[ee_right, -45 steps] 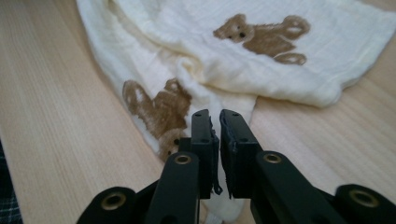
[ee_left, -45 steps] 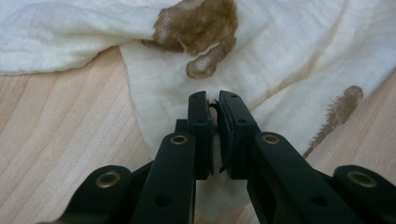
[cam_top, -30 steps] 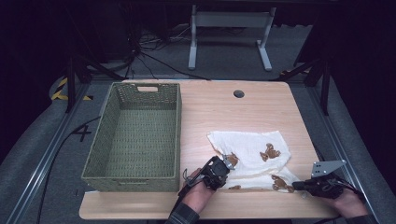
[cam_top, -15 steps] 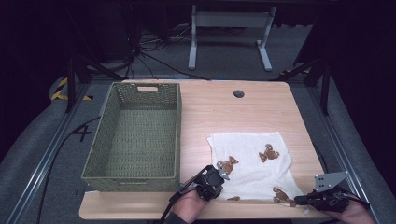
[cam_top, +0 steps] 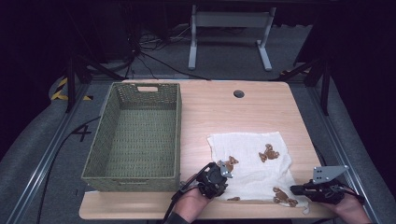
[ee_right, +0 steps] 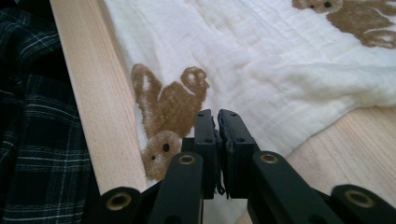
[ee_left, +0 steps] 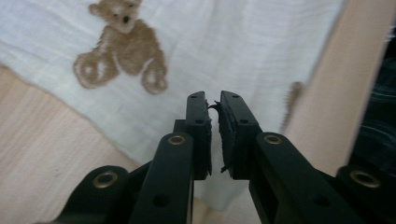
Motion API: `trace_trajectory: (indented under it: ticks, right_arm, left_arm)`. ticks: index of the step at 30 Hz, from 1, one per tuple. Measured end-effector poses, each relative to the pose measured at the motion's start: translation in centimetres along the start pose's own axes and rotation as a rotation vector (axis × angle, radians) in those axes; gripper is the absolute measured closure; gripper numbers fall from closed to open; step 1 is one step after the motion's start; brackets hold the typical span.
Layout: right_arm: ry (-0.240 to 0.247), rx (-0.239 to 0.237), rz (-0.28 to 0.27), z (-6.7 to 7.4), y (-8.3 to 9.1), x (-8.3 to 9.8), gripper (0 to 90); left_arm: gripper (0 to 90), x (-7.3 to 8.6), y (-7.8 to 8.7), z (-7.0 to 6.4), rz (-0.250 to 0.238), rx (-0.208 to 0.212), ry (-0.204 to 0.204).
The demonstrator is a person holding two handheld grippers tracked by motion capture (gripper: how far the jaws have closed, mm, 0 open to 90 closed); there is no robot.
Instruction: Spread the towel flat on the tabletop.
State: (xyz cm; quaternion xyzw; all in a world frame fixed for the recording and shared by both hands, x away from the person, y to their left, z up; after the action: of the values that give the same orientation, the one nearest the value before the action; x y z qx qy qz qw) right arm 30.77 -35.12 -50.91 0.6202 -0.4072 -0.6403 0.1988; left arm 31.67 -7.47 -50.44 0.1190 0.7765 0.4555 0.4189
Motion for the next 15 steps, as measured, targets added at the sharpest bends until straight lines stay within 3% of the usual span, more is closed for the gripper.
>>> trace_trajectory:
  ticks: [5,8,12,15]
  right_arm:
    - [-0.013,0.015,0.003,-0.5,0.0,0.3,84.3]
    - [-0.013,0.017,0.006,-0.5,0.0,0.3,84.2]
    - [-0.012,0.020,0.004,-0.6,0.0,0.2,84.2]
    - [-0.014,0.024,0.003,-0.7,0.0,0.3,84.3]
  left_arm:
    - [67.6,1.9,-0.2,-1.4,0.016,0.039,-0.018]
    - [63.8,2.3,-0.6,-1.5,0.018,0.037,-0.032]
    - [66.2,2.1,-0.6,-1.5,0.025,0.026,-0.049]
    - [85.1,2.3,-0.6,-1.2,0.050,0.004,-0.058]
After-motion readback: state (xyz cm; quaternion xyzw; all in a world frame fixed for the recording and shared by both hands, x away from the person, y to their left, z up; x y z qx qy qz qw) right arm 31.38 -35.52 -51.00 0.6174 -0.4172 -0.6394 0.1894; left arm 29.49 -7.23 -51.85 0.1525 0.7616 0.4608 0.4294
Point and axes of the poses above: each handheld gripper's, and its own axes: y roughly backward along the jaws, x roughly out of its underside, z roughly to its left, the point moved 9 cm from there along -y, roughly forward along the jaws, and after that the axes turned 15 degrees about y, right-handed, at the moved point
